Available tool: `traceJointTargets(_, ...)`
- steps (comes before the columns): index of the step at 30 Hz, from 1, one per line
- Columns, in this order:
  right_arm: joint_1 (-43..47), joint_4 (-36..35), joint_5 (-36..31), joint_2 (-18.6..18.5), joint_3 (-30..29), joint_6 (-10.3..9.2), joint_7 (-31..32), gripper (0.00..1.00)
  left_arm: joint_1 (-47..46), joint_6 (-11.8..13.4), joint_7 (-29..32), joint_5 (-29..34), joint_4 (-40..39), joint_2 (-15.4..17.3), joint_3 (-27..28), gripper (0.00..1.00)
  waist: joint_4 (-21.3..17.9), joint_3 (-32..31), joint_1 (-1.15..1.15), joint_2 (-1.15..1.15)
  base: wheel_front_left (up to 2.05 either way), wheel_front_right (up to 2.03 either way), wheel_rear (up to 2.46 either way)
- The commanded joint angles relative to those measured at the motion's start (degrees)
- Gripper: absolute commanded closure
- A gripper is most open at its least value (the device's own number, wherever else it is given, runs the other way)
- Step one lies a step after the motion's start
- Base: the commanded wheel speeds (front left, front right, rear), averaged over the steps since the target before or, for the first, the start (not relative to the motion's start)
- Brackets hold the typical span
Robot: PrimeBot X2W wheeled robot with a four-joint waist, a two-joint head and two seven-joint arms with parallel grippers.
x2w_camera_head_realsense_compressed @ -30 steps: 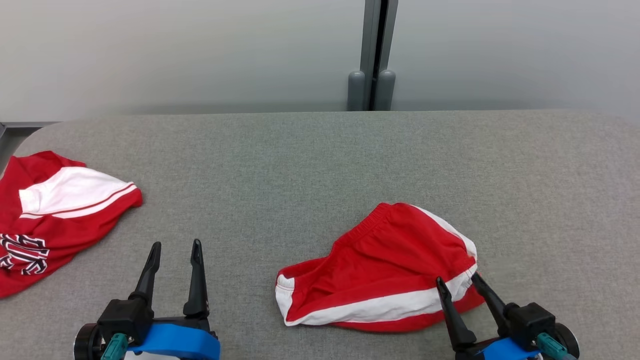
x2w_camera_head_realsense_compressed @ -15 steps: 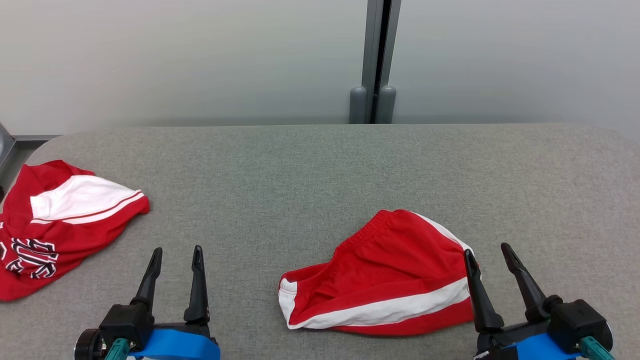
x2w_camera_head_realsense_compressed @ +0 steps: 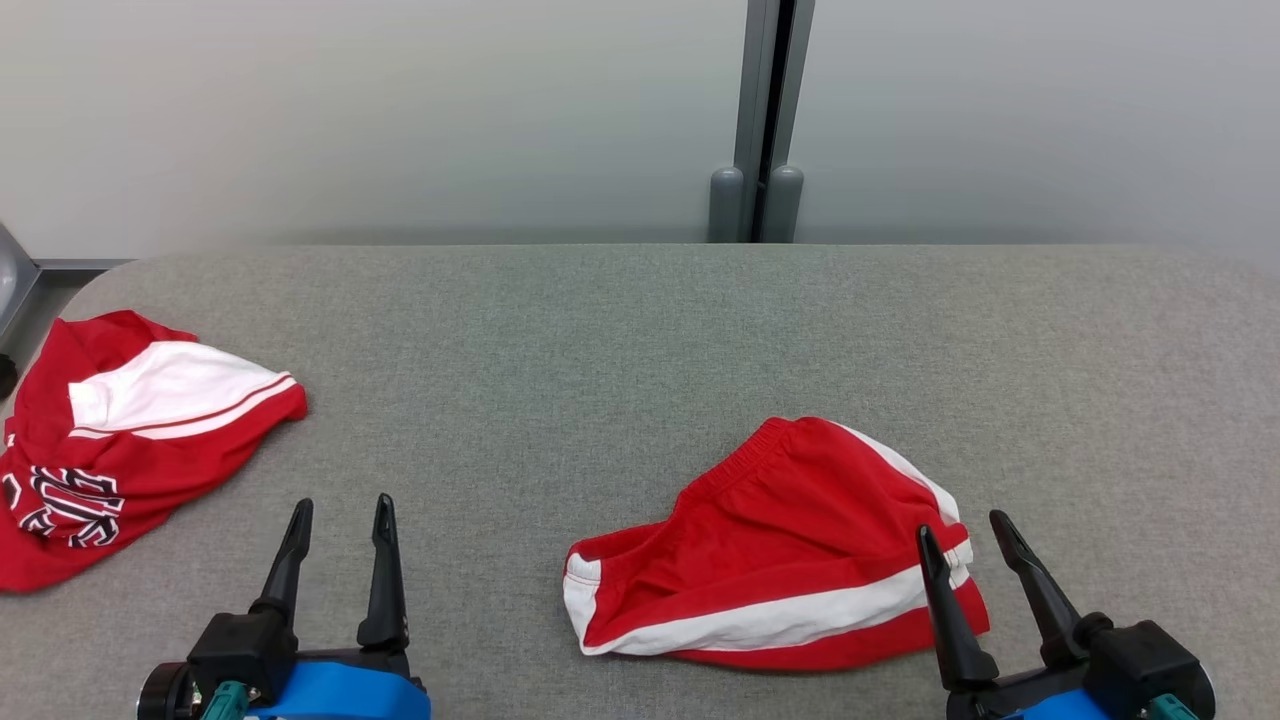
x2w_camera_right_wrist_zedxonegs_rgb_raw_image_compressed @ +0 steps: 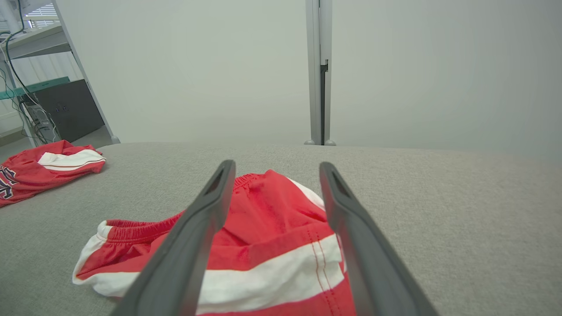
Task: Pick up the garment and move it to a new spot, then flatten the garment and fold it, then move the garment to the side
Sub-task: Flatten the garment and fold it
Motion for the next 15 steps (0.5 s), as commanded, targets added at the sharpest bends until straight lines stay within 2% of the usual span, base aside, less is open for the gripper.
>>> traceJointTargets(1, -0.07, 0.33, -0.33, -0.03, -0.07, 0.02, -0.19, 0.00, -0.41, -0.27, -0.17, 0.44, 0.08, -0.03, 0.41, 0.00, -0.03, 0.01, 0.00, 0.00, 0.00, 0.00, 0.00)
traceJointTargets(15, -1.71, 0.84, -0.35, -0.04, 0.04, 0.03, -0.19, 0.00, -5.15, -0.91, -0.17, 2.43, 0.49, 0.02, -0.88, 0.00, -2.24, 1.28, 0.00, 0.00, 0.00, 0.00, 0.00)
